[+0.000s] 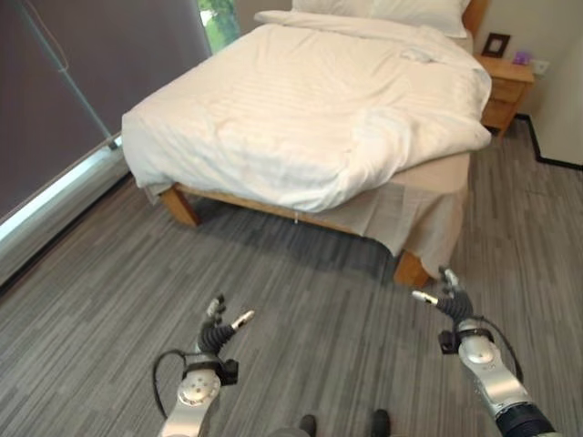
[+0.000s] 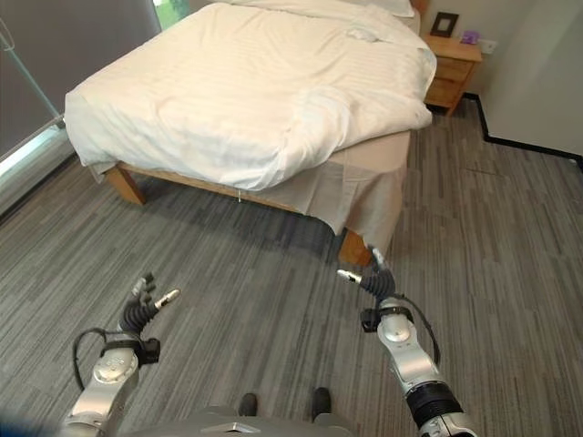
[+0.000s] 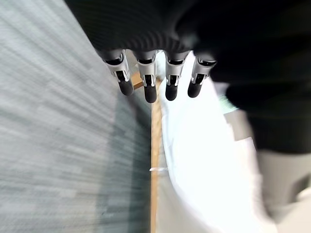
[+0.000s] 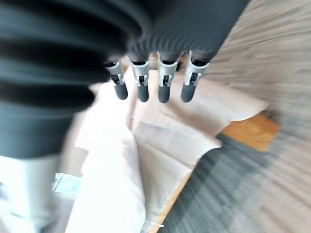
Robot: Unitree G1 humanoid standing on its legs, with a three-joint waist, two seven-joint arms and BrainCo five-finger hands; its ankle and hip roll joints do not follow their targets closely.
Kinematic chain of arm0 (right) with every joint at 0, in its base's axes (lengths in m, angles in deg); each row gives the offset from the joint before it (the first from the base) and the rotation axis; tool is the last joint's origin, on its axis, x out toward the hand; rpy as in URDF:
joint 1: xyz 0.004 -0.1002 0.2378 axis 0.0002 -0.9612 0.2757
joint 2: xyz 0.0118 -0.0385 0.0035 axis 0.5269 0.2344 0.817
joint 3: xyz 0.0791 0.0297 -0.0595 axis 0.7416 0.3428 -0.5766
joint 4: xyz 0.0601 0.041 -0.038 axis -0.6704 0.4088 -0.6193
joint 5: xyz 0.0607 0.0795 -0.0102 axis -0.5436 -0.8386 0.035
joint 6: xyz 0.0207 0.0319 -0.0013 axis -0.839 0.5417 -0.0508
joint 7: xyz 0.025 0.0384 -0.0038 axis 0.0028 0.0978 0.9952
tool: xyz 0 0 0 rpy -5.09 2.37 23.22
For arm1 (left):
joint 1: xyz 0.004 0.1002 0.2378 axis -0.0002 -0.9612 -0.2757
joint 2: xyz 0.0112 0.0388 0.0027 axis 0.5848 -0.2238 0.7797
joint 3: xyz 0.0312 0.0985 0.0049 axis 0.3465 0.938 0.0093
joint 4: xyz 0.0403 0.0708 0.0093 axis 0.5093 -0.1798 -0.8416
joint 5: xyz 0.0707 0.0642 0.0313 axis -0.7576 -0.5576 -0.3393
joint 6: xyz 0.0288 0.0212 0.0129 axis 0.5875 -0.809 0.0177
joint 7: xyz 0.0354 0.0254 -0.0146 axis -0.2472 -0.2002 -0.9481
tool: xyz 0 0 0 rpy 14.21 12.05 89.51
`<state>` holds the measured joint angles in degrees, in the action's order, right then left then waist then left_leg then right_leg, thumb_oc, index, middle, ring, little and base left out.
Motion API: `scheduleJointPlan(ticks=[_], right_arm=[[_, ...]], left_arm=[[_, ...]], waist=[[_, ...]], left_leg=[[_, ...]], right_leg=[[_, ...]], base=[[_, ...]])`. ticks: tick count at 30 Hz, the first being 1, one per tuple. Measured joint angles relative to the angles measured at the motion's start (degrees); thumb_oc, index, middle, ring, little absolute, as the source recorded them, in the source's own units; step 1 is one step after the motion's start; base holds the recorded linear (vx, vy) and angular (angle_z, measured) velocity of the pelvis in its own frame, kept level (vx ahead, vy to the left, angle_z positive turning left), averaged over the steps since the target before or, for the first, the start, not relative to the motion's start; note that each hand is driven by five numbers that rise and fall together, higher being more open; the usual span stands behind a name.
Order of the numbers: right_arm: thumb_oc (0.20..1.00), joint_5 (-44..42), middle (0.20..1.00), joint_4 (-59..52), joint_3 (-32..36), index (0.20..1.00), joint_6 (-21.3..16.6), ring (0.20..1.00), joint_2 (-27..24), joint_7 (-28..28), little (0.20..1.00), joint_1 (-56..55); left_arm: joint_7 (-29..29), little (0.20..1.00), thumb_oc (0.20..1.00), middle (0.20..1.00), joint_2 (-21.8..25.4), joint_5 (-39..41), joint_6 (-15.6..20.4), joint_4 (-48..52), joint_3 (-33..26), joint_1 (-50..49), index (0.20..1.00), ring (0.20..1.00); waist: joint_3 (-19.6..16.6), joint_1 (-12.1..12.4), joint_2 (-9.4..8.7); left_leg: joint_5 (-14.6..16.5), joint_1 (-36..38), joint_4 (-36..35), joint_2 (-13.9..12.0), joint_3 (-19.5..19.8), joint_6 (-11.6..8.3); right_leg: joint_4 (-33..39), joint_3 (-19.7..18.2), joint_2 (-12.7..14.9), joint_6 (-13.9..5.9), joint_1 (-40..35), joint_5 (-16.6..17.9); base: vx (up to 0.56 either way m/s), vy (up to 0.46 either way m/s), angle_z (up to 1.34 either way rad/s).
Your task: Making the bed.
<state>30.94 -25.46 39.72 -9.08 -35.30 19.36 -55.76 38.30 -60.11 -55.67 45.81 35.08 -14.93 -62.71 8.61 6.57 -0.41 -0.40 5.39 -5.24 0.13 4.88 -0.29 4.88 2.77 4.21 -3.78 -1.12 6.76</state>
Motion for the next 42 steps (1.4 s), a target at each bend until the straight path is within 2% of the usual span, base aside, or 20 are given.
scheduleJointPlan(ticks=[2, 4, 6, 8, 12, 16, 18, 19, 22, 24, 26, 28, 29, 32, 33, 35, 36, 37, 38, 42], right_arm=[[1.0, 0.01, 1.0, 0.02, 0.29, 1.0, 0.05, 1.0, 0.3, 0.11, 1.0, -0.12], [1.0, 0.04, 1.0, -2.72, 1.19, 1.0, 0.52, 1.0, 0.66, 0.38, 1.0, 0.22], [1.0, 0.04, 1.0, -3.47, 0.79, 1.0, 0.68, 1.0, 1.31, 0.68, 1.0, -0.55], [1.0, 0.04, 1.0, -5.14, 0.77, 1.0, 0.8, 1.0, 2.81, 0.83, 1.0, -1.17], [1.0, 0.05, 1.0, -9.81, 0.82, 1.0, 0.48, 1.0, 2.84, 1.06, 1.0, -1.8], [1.0, 0.1, 1.0, -7.29, 0.49, 1.0, 0.77, 1.0, 2.85, 1.73, 1.0, -5.2], [1.0, 0.09, 1.0, -6.28, 0.85, 1.0, 0.74, 1.0, 2.84, 1.92, 1.0, -5.68], [1.0, 0.1, 1.0, -7.22, 1.76, 1.0, 0.64, 1.0, 2.15, 2.09, 1.0, -6.62], [1.0, 0.09, 1.0, -7.99, 0.81, 1.0, 0.12, 1.0, 0.93, 1.92, 1.0, -5.38], [1.0, 0.1, 1.0, -8.3, -0.47, 1.0, 0.05, 1.0, 0.62, 1.71, 1.0, -4.34], [1.0, 0.1, 1.0, -7.76, -0.55, 1.0, 0.12, 1.0, 0.95, 1.1, 1.0, -4.31], [1.0, 0.13, 1.0, -6.49, -0.88, 1.0, -0.1, 1.0, 0.78, 0.97, 1.0, -3.46], [1.0, 0.39, 1.0, -5.88, -1.55, 1.0, -0.3, 1.0, 0.11, 0.8, 1.0, -2.59], [1.0, 4.64, 1.0, -2.56, -2.88, 1.0, 0.46, 1.0, -0.58, 0.72, 1.0, -1.68], [1.0, 6.23, 1.0, -2.48, -2.58, 1.0, 0.08, 1.0, -0.53, 0.48, 1.0, -2.47], [1.0, 8.7, 1.0, -0.65, -3.4, 1.0, 0.09, 1.0, -0.6, 0.59, 1.0, -3.34], [1.0, 11.32, 1.0, 10.23, -3.15, 1.0, -1.41, 1.0, 1.6, 0.02, 1.0, -1.5], [1.0, 11.29, 1.0, 15.01, -3.27, 1.0, 0.38, 1.0, 2.6, -0.12, 1.0, -1.68], [1.0, 11.31, 1.0, 15.39, -3.16, 1.0, 1.72, 1.0, 2.46, -0.19, 1.0, -4.73], [1.0, 13.0, 1.0, 32.67, -0.32, 1.0, 2.46, 1.0, 2.82, -2.41, 1.0, -6.96]], left_arm=[[0.01, 1.0, 1.0, 1.0, 0.01, -0.04, -0.07, 0.07, 0.01, 0.08, 1.0, 1.0], [0.05, 1.0, 1.0, 1.0, -0.09, -0.05, -0.51, 1.01, 0.84, 1.27, 1.0, 1.0], [0.15, 1.0, 1.0, 1.0, 0.0, -0.12, -0.48, 1.22, 0.44, 2.06, 1.0, 1.0], [0.11, 1.0, 1.0, 1.0, 0.54, -0.12, -0.54, 2.14, -0.18, 1.61, 1.0, 1.0], [0.64, 1.0, 1.0, 1.0, 0.24, -0.08, -0.53, 3.38, -0.08, 1.49, 1.0, 1.0], [2.66, 1.0, 1.0, 1.0, -0.57, 0.19, -0.45, 3.12, 0.85, -3.88, 1.0, 1.0], [3.3, 1.0, 1.0, 1.0, -0.52, 2.52, -0.65, 2.41, 1.1, -5.51, 1.0, 1.0], [3.53, 1.0, 1.0, 1.0, -0.43, 4.26, -0.47, 3.23, 1.95, -5.31, 1.0, 1.0], [3.54, 1.0, 1.0, 1.0, -0.48, 4.56, -0.54, 4.11, 2.95, -6.09, 1.0, 1.0], [3.32, 1.0, 1.0, 1.0, -0.49, 4.56, -0.53, 5.15, 3.37, -3.77, 1.0, 1.0], [2.98, 1.0, 1.0, 1.0, -0.36, 4.53, -0.53, 5.57, 3.8, -1.54, 1.0, 1.0], [2.85, 1.0, 1.0, 1.0, -0.38, 3.82, -0.27, 6.47, 4.01, 0.83, 1.0, 1.0], [2.44, 1.0, 1.0, 1.0, -0.15, 3.51, -0.07, 7.3, 3.61, 2.81, 1.0, 1.0], [0.07, 1.0, 1.0, 1.0, 0.01, 1.04, 0.67, 8.37, -0.33, 5.89, 1.0, 1.0], [-1.45, 1.0, 1.0, 1.0, 0.84, -0.45, 0.68, 9.74, -0.85, 5.64, 1.0, 1.0], [-3.09, 1.0, 1.0, 1.0, 3.0, -3.71, 0.85, 12.09, -2.17, 4.24, 1.0, 1.0], [-6.72, 1.0, 1.0, 1.0, 4.86, -8.62, 0.27, 14.24, -4.78, 3.67, 1.0, 1.0], [-8.71, 1.0, 1.0, 1.0, 5.94, -10.49, 0.08, 15.1, -6.07, 3.67, 1.0, 1.0], [-10.33, 1.0, 1.0, 1.0, 6.86, -11.69, 0.14, 15.61, -6.3, 3.77, 1.0, 1.0], [-15.14, 1.0, 1.0, 1.0, 10.52, -15.3, 0.22, 17.73, -10.65, 7.28, 1.0, 1.0]], waist=[[1.3, 0.14, -0.25], [6.28, -0.2, 1.45], [7.6, -1.0, 0.62], [7.88, -0.96, -1.73], [7.86, -1.48, -2.22], [6.46, -1.82, -1.29], [6.56, -1.41, -2.76], [6.4, -0.87, -3.83], [6.32, 2.91, -1.74], [7.95, 4.2, -3.93], [8.21, 4.37, -3.55], [8.09, 4.6, -2.95], [8.65, 4.31, -1.88], [8.24, 4.87, -0.77], [7.72, 4.74, -1.53], [6.48, 5.2, -3.43], [6.66, 4.69, -2.96], [6.52, 5.41, -2.49], [5.92, 5.14, -2.88], [4.81, 0.63, -2.15]], left_leg=[[0.0, -0.23, 0.0, 0.21, -0.02, 0.03], [0.26, -0.3, 1.23, -1.4, -0.04, 0.89], [0.54, -0.18, 1.56, -1.05, 0.25, 1.03], [0.74, -0.03, 1.29, 0.52, 0.47, 1.56], [1.26, -1.37, 0.98, -0.17, 2.78, 0.88], [5.03, 2.17, 2.53, -4.92, 5.71, -2.5], [6.22, -3.44, 17.76, -3.19, 3.76, -4.58], [5.67, -15.63, 40.85, -1.22, 3.8, -4.93], [4.46, -26.41, 60.89, 1.92, 7.18, -2.56], [4.88, -28.58, 50.97, 5.51, 4.99, -2.86], [4.42, -26.68, 35.18, 5.4, 2.68, -2.15], [2.67, -22.63, 11.22, 5.05, 0.05, -0.68], [1.18, -22.66, 4.81, 5.06, 0.13, -0.62], [-0.24, -22.4, 0.46, 4.32, -1.07, 0.47], [-0.98, -22.36, 2.83, 5.54, -1.05, 1.58], [-4.25, -20.67, 4.14, 6.2, -0.95, 3.38], [-7.95, -16.13, 2.96, 3.18, -2.83, 5.05], [-11.08, -12.98, 1.94, 2.38, -1.87, 5.8], [-10.59, -10.02, 0.18, 2.7, -0.58, 5.28], [-4.94, -5.53, 1.33, 4.78, 4.32, 6.94]], right_leg=[[-2.58, 0.03, -0.03, -0.86, 1.55, -0.62], [-20.49, 1.97, 0.28, -5.91, 10.38, -2.36], [-25.63, 3.73, 1.68, -8.39, 14.25, -3.56], [-26.48, 5.04, 3.07, -6.98, 16.42, -5.76], [-14.61, 5.42, 0.53, -4.59, 16.48, -7.91], [-9.36, 6.32, -4.54, -1.9, 11.7, -5.67], [-7.34, 5.98, -5.25, 0.45, 8.81, -6.53], [-6.34, 4.8, -4.44, 1.46, 7.99, -5.35], [-9.03, 1.38, -8.07, 8.45, 6.66, -7.35], [-7.2, -1.1, -7.79, 7.46, 3.82, -6.95], [-3.95, -1.82, -8.78, 7.23, -0.01, -8.37], [-3.79, 1.0, -9.06, 4.31, -1.19, -10.09], [-2.88, -0.33, -10.69, 5.52, -3.22, -10.51], [-0.52, -2.13, -13.45, 8.4, -10.09, -13.04], [-0.46, -3.59, -13.12, 6.0, -11.52, -14.81], [-2.76, -4.81, -12.14, 5.06, -12.7, -17.52], [-24.15, -0.62, -12.79, -1.2, -4.94, -20.4], [-39.12, 4.88, -11.06, -4.13, 0.89, -18.94], [-44.33, 7.34, -8.11, -4.77, 3.56, -19.98], [-42.93, 12.85, 4.08, -5.5, 11.8, -20.66]], base=[[0.01, 0.066, -0.06], [0.11, 0.067, -0.11], [0.15, 0.002, 0.07], [0.44, -0.107, 0.14], [0.45, -0.145, 0.31], [0.55, -0.168, 0.38], [0.19, -0.132, -0.02], [0.23, -0.144, -0.36], [0.33, -0.041, -0.88], [0.45, 0.115, -0.74], [0.4, 0.143, -0.34], [0.47, 0.186, -0.28], [0.64, 0.241, -0.13], [0.47, 0.192, -0.46], [0.46, 0.192, -0.49], [0.42, 0.202, -0.79], [0.27, 0.155, -1.1], [0.17, 0.11, -1.01], [0.33, 0.139, -0.48], [0.27, 0.02, 0.38]])
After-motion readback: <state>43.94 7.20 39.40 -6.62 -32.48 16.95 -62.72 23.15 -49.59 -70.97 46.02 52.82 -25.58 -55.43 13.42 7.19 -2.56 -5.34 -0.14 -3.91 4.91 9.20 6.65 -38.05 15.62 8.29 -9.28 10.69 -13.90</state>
